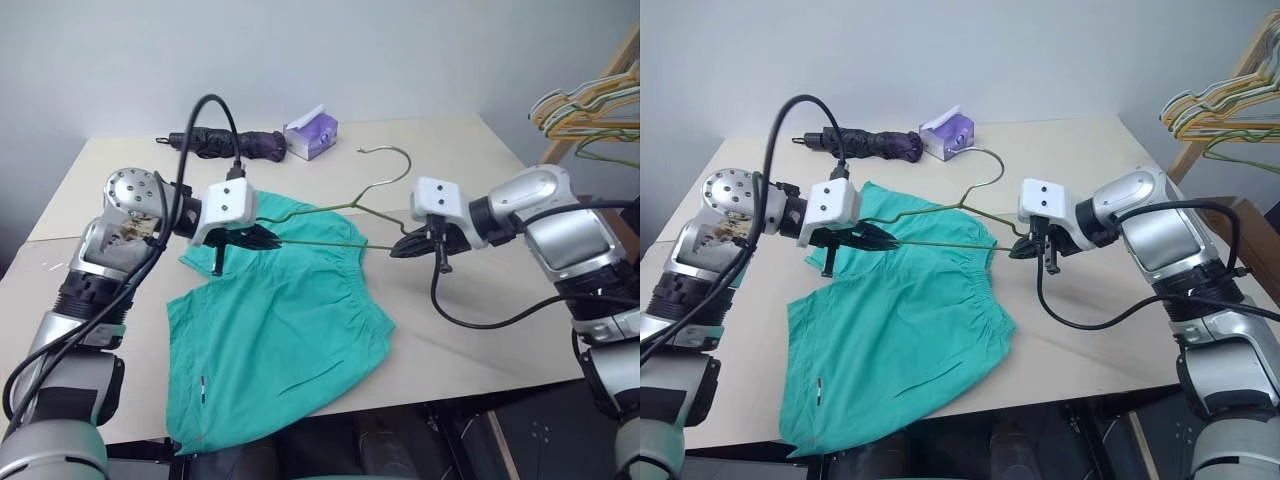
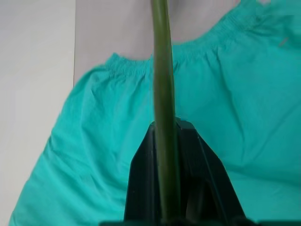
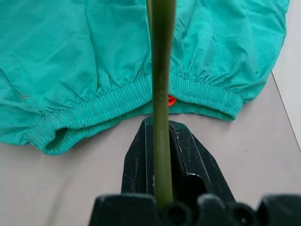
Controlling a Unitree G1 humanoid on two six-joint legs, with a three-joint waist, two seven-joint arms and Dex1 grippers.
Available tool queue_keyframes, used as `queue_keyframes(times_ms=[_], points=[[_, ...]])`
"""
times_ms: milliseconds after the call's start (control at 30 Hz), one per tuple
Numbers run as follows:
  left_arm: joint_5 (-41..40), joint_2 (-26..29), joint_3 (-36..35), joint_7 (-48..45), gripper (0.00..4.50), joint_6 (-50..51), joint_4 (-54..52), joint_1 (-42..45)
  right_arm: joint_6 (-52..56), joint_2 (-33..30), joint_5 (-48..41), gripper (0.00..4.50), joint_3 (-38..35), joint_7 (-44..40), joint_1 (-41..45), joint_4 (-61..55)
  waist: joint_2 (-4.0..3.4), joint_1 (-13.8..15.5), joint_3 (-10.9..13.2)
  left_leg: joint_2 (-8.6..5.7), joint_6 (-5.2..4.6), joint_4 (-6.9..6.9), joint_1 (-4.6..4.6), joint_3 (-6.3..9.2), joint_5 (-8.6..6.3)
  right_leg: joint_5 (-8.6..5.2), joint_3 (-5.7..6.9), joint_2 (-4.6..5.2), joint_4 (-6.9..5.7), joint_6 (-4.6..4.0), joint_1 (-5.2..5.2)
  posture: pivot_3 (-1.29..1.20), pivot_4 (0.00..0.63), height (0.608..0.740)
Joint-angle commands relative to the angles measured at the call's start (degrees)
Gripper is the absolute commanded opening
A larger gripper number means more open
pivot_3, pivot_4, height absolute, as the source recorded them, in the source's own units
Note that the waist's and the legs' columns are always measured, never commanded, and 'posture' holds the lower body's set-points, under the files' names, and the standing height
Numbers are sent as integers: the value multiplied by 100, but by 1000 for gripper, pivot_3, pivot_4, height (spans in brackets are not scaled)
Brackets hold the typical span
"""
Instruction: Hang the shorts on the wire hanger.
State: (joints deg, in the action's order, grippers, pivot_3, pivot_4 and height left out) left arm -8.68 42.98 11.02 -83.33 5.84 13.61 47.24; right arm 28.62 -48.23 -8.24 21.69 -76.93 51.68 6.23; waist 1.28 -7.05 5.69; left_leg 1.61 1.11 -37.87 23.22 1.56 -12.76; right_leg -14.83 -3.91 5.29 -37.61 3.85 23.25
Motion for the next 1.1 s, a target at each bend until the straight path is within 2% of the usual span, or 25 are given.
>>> queue_keyframes(times_ms=[33,100,233,400,500,633,767,1100], points=[[-337,-59,-261,-209,1076,-188,265,161,154,-259,-272,0,-615,-25,-201,-365,0,4,0,0,0,0,0,0,0,0,0,0,0,0,-1,-58,51,740],[-445,-91,-405,-166,1698,-126,475,224,259,-440,-412,0,-810,-59,-501,-630,0,12,0,0,-2,0,0,1,-1,0,1,-1,-1,0,-1,-59,54,740],[-681,-69,-741,43,3001,205,694,185,1164,-894,-957,0,-1385,8,-1332,-1207,1,35,1,0,-5,-1,2,0,-3,0,2,1,2,1,-4,-64,67,740],[-1162,87,-1099,17,4483,813,164,-236,2645,-1305,-1696,0,-2152,244,-2416,-1592,1,22,2,1,-16,-1,-6,-3,-9,-1,-2,-1,3,1,-7,-70,80,740],[-1727,253,-1328,-300,4483,1294,-430,-599,3789,-1302,-2270,0,-2640,495,-2954,-1720,2,21,3,3,-17,-1,-9,-4,-10,-1,-3,-3,9,2,-9,-72,87,740],[-2129,393,-1524,-355,4483,1518,-1089,-1099,4611,-1265,-2711,0,-3011,755,-3596,-1672,1,51,4,6,-18,-1,-19,-5,-11,-1,-4,-5,29,1,-19,-74,94,740],[-2489,339,-1728,-29,4483,1853,-1647,-1481,4827,-1248,-2856,0,-2975,886,-3948,-1248,7,121,18,9,-35,-1,-43,-11,-22,-1,-4,-8,53,2,-56,-68,111,740],[-2696,588,-1797,166,4483,2149,-2177,-1823,4719,-1296,-3051,0,-2503,710,-3911,-812,6,216,41,11,-58,0,-64,-16,-37,-3,-5,-10,77,4,-85,-40,126,740]])
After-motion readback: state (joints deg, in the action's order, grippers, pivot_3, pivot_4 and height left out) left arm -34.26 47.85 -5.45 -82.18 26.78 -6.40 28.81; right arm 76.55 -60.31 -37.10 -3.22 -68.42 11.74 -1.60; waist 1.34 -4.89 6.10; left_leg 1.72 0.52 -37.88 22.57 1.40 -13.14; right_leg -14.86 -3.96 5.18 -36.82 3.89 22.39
